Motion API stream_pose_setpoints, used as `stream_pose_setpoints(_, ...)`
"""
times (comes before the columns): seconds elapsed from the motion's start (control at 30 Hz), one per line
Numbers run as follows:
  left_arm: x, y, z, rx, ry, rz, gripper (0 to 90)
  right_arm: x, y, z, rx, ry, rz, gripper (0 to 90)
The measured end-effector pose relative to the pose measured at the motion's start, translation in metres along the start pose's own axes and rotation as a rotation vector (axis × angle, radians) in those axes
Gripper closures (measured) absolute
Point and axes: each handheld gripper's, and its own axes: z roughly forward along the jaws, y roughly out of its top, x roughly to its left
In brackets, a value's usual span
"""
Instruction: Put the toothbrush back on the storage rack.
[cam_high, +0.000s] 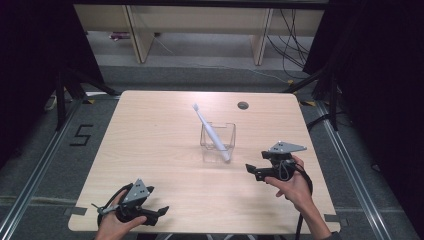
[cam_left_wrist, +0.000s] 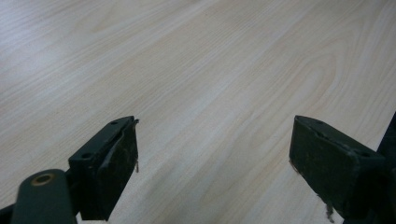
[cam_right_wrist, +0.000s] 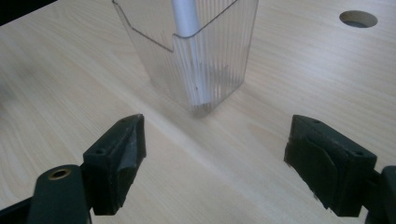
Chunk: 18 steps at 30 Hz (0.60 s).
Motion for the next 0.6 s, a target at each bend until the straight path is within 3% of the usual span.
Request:
stream_pose_setpoints(0.07,0.000,0.000,0.000,0.001,0.000,0.000,14.9,0.002,-0.003,0.000,0.011,0.008,0.023,20.2)
stream_pose_setpoints(0.1,0.001,0.000,0.000,0.005,0.005,0.008,14.9,0.002,-0.005,0.001,0.000,0.007,0.004,20.3)
stream_pose_setpoints(0.2,0.000,0.000,0.000,-0.002,0.001,0.001,14.8,0.002,-0.011,0.001,0.006,0.002,0.008,20.3)
stream_pose_setpoints(0.33,0.000,-0.001,0.000,-0.004,0.000,0.001,14.8,0.004,-0.021,-0.001,0.032,0.015,0.054,20.3)
stream_pose_setpoints(0.37,-0.001,-0.001,0.001,-0.011,-0.003,-0.008,14.8,0.002,-0.023,-0.001,0.023,0.004,0.016,20.3)
stream_pose_setpoints(0.5,-0.001,-0.001,0.001,-0.012,-0.003,-0.011,14.8,0.003,-0.032,-0.002,0.017,0.024,0.048,20.3)
stream_pose_setpoints(0.6,-0.001,-0.001,0.002,-0.012,-0.004,-0.011,14.8,0.001,-0.035,-0.004,0.017,0.009,0.014,20.3)
